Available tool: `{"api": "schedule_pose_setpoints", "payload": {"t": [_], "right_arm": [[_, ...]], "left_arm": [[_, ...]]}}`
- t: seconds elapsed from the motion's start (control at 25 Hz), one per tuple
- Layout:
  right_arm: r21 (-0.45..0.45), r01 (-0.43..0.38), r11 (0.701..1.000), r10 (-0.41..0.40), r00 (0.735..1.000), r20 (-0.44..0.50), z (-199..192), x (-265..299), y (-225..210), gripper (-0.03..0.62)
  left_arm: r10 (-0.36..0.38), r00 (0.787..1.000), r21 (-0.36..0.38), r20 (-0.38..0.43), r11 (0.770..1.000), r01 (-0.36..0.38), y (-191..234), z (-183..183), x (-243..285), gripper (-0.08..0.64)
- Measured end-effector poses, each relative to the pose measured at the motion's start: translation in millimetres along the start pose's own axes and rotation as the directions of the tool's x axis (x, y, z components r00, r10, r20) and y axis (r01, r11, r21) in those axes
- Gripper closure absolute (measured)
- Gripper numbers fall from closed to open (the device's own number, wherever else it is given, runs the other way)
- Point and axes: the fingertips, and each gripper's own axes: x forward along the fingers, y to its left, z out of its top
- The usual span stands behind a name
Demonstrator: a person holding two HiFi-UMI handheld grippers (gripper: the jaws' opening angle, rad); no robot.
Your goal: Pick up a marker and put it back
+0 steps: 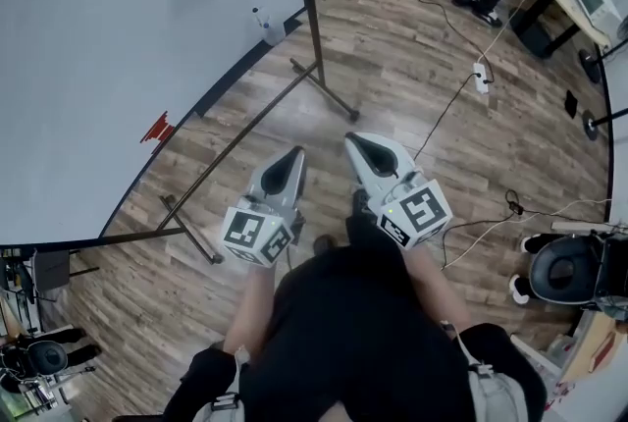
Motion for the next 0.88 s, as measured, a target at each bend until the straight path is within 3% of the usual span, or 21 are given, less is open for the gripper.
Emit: {"api": "schedule_pose_setpoints", "payload": {"t": [0.24,0.48,0.88], "right_arm": [[0.001,-0.063,0.998,0.063,0.998,-0.012,9.9,22.1,-52.3,0.591],[0.02,-0.14,0.99,0.141,0.99,-0.029,5.8,30.6,-93.5,0.591],[0.089,-0.143,0.986,0.148,0.987,-0.061,-14.6,52.4,-136.2,0.591]], "left_arm": [[0.039,0.999,0.022,0.016,0.999,-0.04,-1.7,12.3,54.8,0.546],[0.103,0.995,0.013,-0.005,0.995,-0.103,-4.0,2.1,95.4,0.546],[0.146,0.985,0.01,-0.086,0.989,-0.146,6.1,-18.4,125.6,0.546]]}}
